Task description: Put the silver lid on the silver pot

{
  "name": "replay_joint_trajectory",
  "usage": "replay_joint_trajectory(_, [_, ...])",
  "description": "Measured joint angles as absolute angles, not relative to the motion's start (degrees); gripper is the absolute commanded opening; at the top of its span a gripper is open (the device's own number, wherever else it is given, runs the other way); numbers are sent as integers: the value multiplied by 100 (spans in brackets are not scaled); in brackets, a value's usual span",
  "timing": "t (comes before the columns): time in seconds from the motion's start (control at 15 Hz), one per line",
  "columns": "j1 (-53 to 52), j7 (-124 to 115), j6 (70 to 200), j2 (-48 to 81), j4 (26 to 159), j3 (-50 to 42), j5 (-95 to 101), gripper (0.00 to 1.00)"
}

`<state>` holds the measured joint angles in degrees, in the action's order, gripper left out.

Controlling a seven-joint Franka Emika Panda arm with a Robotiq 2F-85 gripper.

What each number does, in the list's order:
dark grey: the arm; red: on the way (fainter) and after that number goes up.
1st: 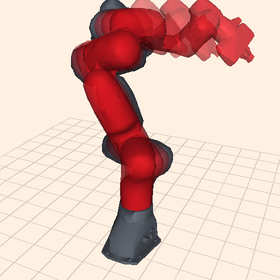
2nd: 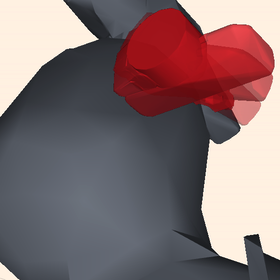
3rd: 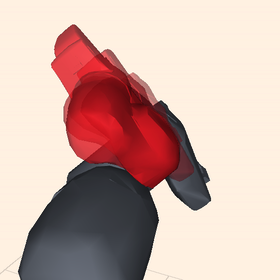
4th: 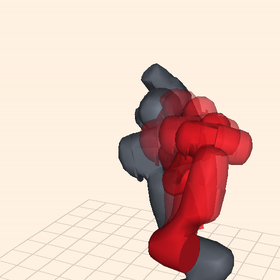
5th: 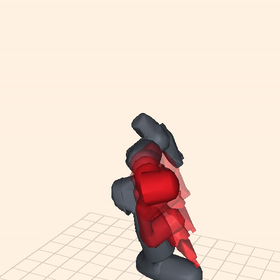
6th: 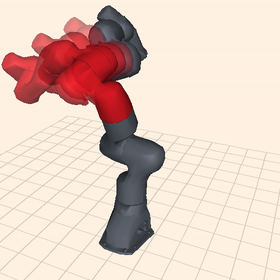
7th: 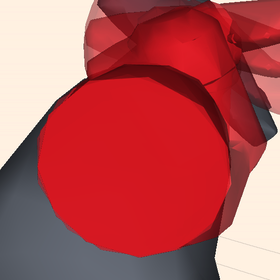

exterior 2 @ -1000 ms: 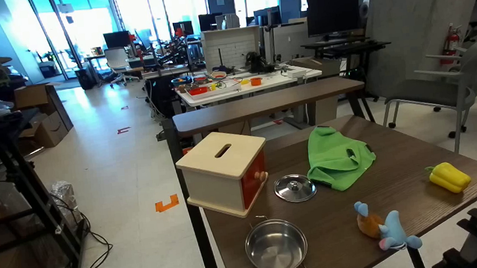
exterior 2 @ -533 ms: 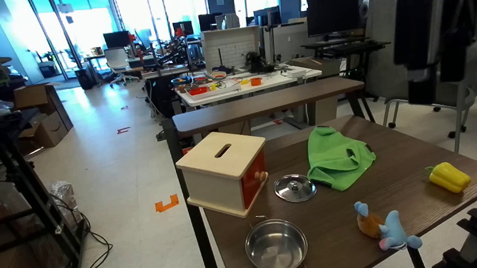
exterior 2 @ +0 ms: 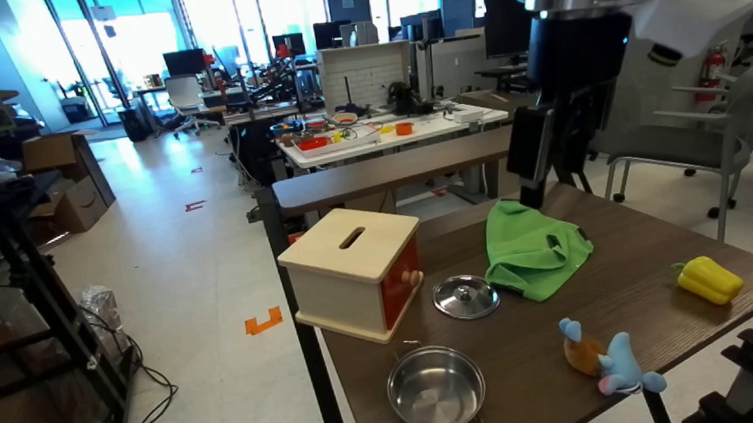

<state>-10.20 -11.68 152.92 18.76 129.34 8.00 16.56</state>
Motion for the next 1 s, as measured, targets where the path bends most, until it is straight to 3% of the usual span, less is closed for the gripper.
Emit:
replay_joint_trajectory(0.27, [-1112, -994, 15923, 2580, 12428, 534, 1746, 100])
replay_joint_trajectory(1.0, [-1117, 418, 15839, 4088, 11137, 848, 1219, 100])
